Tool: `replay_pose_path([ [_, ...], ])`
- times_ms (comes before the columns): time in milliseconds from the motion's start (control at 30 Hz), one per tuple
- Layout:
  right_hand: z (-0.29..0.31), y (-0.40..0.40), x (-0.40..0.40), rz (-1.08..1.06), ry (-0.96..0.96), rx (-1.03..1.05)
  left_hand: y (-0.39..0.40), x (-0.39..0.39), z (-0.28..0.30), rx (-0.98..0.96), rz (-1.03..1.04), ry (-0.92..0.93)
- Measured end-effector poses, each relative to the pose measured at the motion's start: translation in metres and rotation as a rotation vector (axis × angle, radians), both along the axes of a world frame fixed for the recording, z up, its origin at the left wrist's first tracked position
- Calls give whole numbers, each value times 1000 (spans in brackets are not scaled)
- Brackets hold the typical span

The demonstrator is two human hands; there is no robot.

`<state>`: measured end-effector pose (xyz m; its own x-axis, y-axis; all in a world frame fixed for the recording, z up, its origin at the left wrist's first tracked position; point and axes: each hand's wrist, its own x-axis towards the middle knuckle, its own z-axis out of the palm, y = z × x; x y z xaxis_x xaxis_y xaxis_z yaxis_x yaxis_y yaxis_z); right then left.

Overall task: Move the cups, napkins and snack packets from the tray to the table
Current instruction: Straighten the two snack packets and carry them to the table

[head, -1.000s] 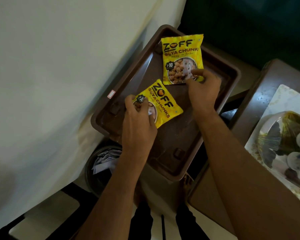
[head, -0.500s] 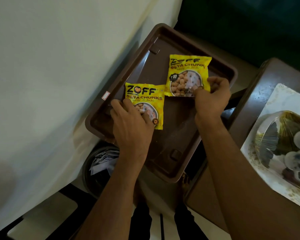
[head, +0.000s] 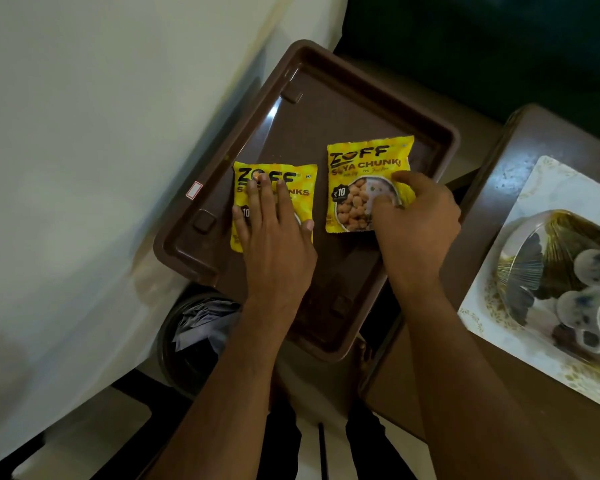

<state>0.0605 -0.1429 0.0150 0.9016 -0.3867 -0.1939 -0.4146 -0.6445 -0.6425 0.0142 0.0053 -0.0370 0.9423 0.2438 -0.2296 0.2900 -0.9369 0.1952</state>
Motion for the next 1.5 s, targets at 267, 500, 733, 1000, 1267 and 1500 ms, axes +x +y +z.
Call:
replay_pose_path([
  [267,-19,26,-15,429,118,-499,-6,1,-11,46,-13,12],
  [500,-43,26,-22,559,228,-445,-16,6,-4,-6,-144,-57],
  [733,-41,24,-15,520,193,-377,-6,3,2,-116,-29,-164],
  [1000,-35,19,20,207,77,-123,16,2,20,-196,417,-152],
  [1267,-35,13,31,63,129,84,28,6,16,-466,625,-55],
  [1500,-28,4,24,-182,221,534,43,0,21,-964,888,-18],
])
